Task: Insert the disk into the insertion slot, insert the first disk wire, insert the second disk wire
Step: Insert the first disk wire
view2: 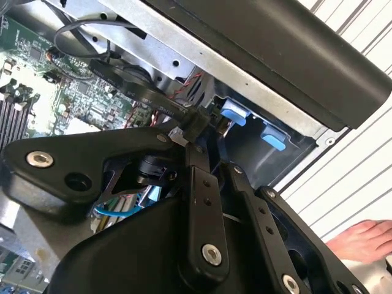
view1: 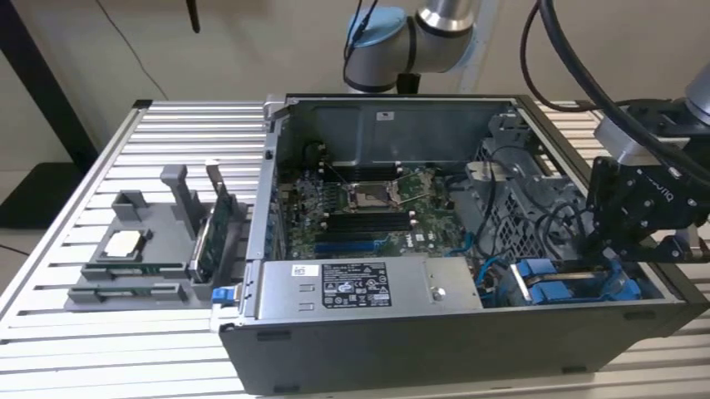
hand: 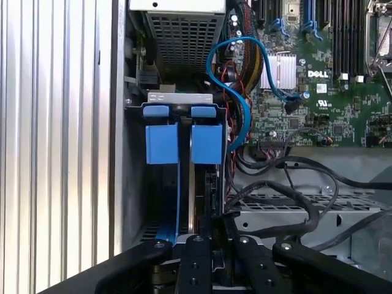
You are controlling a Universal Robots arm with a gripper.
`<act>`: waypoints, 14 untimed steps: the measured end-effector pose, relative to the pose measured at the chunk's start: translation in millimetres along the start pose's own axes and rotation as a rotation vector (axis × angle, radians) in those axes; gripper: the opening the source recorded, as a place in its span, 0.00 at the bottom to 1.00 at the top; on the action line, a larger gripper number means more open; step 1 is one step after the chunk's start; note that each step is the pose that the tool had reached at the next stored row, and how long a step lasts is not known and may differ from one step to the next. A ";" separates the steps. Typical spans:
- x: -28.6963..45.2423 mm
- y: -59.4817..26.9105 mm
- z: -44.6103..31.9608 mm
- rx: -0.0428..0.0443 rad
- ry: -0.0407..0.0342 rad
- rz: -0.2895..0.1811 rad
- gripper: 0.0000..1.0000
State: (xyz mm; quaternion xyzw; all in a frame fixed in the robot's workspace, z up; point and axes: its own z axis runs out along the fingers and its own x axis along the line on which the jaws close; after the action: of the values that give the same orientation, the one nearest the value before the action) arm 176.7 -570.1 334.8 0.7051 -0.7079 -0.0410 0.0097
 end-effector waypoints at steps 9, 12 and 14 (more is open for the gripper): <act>0.0 0.0 -0.2 0.0000 -0.0012 0.001 0.26; -0.2 0.3 -4.3 0.0000 -0.0012 0.001 0.26; -0.3 0.5 -7.2 0.0000 -0.0012 0.001 0.26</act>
State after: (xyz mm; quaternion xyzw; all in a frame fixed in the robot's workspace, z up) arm 176.6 -570.1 342.0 0.7046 -0.7083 -0.0414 0.0093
